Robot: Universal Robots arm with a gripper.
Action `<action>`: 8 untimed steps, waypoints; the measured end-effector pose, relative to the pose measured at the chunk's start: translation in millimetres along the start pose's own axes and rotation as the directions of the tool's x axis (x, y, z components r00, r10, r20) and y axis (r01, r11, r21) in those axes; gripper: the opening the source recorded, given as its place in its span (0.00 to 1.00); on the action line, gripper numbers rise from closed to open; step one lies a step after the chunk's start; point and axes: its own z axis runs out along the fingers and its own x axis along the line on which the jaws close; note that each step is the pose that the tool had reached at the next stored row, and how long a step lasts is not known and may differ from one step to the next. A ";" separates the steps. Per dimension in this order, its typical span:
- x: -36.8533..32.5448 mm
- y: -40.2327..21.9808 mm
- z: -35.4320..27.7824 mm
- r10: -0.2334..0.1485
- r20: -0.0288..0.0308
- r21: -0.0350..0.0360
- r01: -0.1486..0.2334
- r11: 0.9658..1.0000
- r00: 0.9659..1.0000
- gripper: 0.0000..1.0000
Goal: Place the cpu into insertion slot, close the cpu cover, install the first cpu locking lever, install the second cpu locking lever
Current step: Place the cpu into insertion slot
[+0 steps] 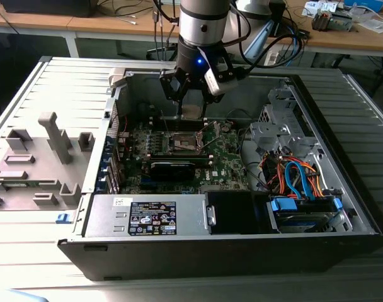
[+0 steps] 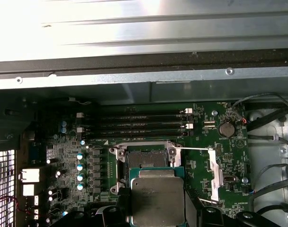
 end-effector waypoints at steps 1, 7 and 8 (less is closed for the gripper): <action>0.0 0.0 0.0 0.000 0.000 0.000 0.000 1.000 1.000 0.55; 0.0 0.0 0.2 0.001 0.000 0.000 -0.001 1.000 1.000 0.55; 0.0 0.0 0.2 0.002 0.000 0.000 -0.002 1.000 1.000 0.55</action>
